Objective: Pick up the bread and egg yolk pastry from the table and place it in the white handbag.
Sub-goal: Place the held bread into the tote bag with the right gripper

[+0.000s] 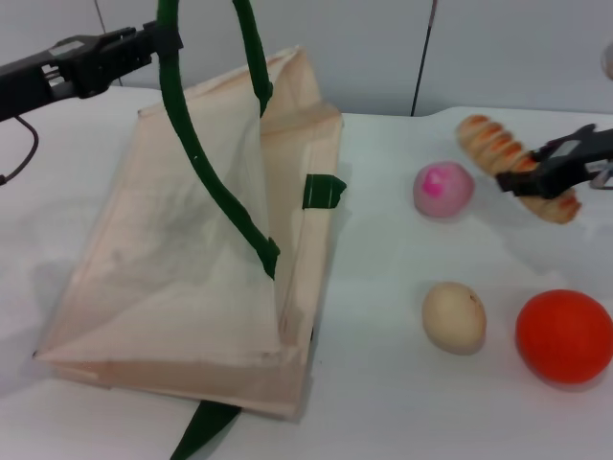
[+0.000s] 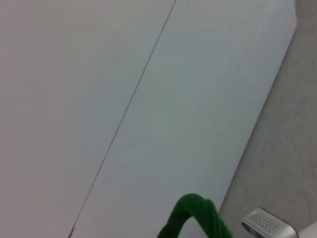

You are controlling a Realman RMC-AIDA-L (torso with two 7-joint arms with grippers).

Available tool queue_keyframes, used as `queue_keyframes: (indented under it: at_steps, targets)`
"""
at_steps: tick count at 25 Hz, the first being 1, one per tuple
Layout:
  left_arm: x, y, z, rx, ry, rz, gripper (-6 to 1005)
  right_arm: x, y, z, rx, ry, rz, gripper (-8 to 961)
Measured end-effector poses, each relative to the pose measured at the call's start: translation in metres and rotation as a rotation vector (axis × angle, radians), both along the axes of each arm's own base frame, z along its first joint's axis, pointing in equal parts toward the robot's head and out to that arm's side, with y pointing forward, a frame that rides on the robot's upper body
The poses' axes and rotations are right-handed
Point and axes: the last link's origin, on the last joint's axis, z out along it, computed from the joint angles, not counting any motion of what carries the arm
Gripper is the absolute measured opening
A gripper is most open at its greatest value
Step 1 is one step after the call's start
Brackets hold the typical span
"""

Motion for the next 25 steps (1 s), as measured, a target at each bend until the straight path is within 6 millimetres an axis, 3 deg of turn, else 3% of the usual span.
queue_keyframes:
  at_steps: [3, 13, 25]
  targets:
    - [0.001, 0.0, 0.0, -0.003, -0.003, -0.008, 133, -0.01, -0.004, -0.007, -0.067, 0.0, 0.039, 439]
    - [0.004, 0.0, 0.002, 0.001, -0.013, -0.025, 133, -0.046, -0.026, -0.059, -0.296, -0.05, 0.175, 401]
    - [0.007, 0.001, 0.001, -0.002, -0.017, -0.029, 133, -0.107, -0.027, -0.095, -0.364, -0.046, 0.316, 375]
